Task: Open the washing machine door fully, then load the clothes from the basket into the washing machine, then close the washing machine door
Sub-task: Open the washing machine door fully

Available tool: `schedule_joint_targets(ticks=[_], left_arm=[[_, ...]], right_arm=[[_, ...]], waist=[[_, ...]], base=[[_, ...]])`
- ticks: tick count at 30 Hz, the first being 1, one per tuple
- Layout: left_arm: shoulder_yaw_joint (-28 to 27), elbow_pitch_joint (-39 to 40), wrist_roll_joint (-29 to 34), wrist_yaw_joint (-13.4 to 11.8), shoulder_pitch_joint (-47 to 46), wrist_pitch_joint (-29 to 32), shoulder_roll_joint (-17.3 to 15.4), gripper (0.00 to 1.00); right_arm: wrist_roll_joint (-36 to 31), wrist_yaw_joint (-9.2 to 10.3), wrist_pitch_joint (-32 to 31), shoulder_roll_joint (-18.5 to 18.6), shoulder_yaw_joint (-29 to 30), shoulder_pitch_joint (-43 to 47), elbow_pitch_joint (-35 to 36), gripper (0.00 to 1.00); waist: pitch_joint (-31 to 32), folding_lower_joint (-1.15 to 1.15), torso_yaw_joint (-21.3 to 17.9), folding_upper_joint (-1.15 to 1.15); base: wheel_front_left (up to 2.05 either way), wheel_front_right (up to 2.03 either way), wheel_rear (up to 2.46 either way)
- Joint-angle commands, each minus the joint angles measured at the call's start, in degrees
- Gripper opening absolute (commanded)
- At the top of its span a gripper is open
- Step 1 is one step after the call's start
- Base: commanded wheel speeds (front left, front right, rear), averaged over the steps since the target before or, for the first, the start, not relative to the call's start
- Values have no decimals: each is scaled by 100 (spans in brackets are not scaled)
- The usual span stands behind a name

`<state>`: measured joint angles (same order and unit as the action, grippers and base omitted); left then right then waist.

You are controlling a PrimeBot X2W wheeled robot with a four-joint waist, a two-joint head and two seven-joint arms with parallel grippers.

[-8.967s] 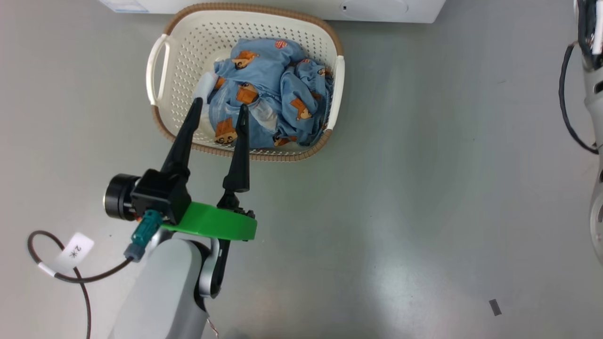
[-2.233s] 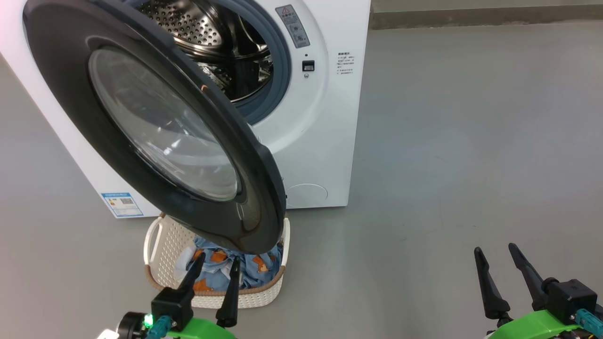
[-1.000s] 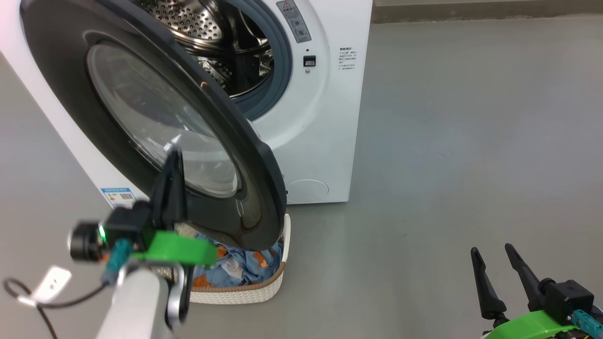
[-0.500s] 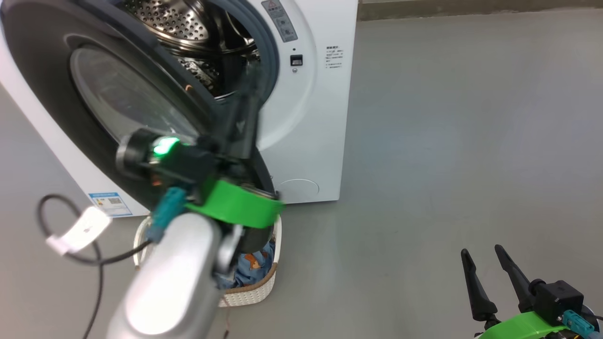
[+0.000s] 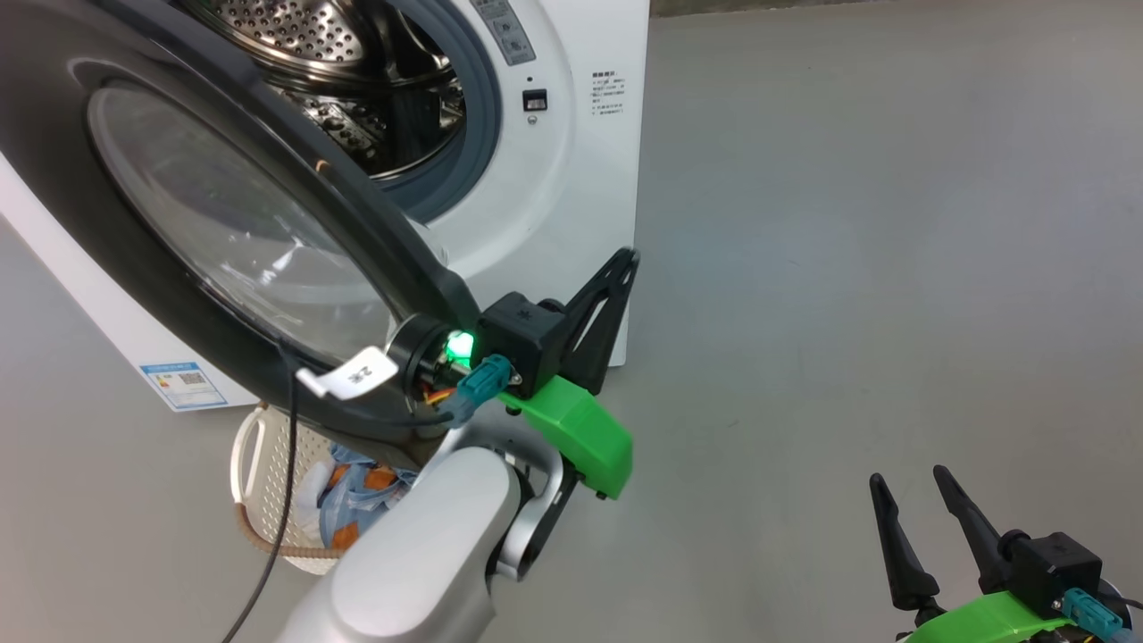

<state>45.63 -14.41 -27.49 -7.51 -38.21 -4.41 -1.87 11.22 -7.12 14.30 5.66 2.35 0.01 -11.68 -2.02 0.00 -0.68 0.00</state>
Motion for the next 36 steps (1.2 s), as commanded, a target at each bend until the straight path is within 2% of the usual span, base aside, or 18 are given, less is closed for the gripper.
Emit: schedule_joint_targets(ticks=[1,6,17,36], left_arm=[[-116,-43,-43,-114,-325,44,-101,0],[-57,-626,-125,-336,-426,89,-101,0],[-78,-1592,-416,-470,-543,-87,-101,0],[-127,-2202,-842,-649,-605,-476,-101,0]], right_arm=[[108,-36,70,63,-164,-186,117,100],[126,-36,70,76,-162,-190,112,100],[117,-36,70,68,-158,-196,140,100],[126,-36,70,88,-85,-230,185,100]], waist=[[-5,0,-4,0],[-14,0,6,0],[-43,0,50,0],[-149,0,241,0]], base=[[0,0,0],[0,0,0],[0,0,0],[0,0,0]])
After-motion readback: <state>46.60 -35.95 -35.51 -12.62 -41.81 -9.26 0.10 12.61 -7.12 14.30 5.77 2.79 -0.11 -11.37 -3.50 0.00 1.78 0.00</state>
